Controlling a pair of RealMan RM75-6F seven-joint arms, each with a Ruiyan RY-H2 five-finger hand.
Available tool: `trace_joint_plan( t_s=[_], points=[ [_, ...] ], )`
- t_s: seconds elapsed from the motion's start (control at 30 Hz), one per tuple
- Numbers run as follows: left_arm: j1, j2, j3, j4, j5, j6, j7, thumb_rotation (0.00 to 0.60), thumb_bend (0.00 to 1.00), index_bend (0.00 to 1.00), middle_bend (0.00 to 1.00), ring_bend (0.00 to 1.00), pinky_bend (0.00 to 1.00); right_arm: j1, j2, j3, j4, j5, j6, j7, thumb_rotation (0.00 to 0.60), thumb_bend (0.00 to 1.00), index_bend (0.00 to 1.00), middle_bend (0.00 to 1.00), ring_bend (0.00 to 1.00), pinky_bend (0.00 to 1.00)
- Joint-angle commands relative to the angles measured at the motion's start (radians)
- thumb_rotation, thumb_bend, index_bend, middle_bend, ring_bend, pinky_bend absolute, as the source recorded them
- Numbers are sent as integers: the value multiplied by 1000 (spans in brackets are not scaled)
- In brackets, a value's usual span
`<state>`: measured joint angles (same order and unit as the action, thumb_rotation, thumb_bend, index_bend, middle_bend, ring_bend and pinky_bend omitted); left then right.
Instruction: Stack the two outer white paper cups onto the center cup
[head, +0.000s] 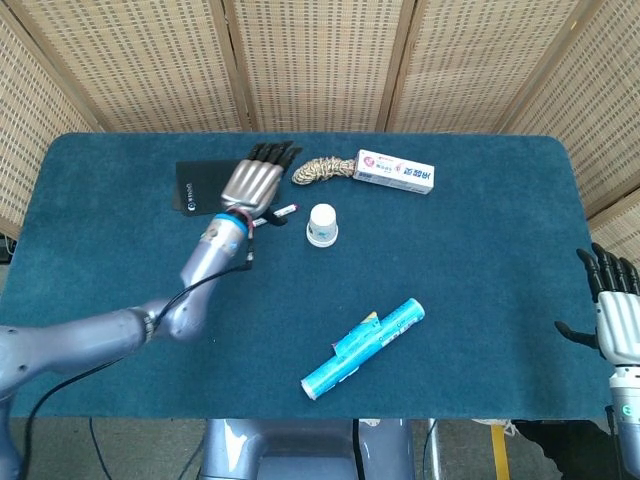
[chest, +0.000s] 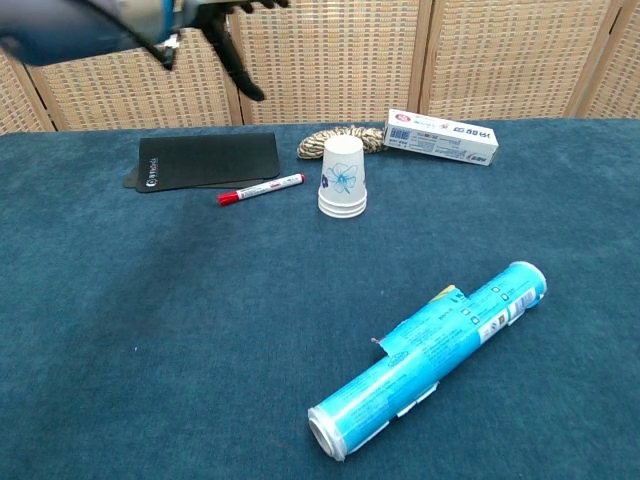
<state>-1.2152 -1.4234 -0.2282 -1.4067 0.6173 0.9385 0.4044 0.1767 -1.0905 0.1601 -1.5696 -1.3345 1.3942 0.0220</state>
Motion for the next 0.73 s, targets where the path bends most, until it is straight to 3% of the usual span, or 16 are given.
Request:
trace_joint_plan(
  t_s=[0.03, 0.2, 0.43, 0.73],
  points=[
    [256, 179, 129, -248, 253, 258, -135, 600, 0, 0, 0, 0, 0, -1, -5, -4, -1, -8, 6, -14, 600, 0, 0, 0, 0, 0],
    [449, 272, 242, -349, 411, 447, -204, 600, 0, 0, 0, 0, 0, -1, -13, -2, 3, -10, 11, -23, 600, 0, 0, 0, 0, 0],
    [675, 297, 359, -338, 554, 616, -329, 600, 0, 0, 0, 0, 0, -3, -11, 4, -1, -12, 18, -16, 600, 0, 0, 0, 0, 0],
    [838, 278, 389, -236, 648, 687, -497, 600, 0, 0, 0, 0, 0, -14, 1, 4, -15, -18, 34, -11, 600, 0, 0, 0, 0, 0]
  ],
)
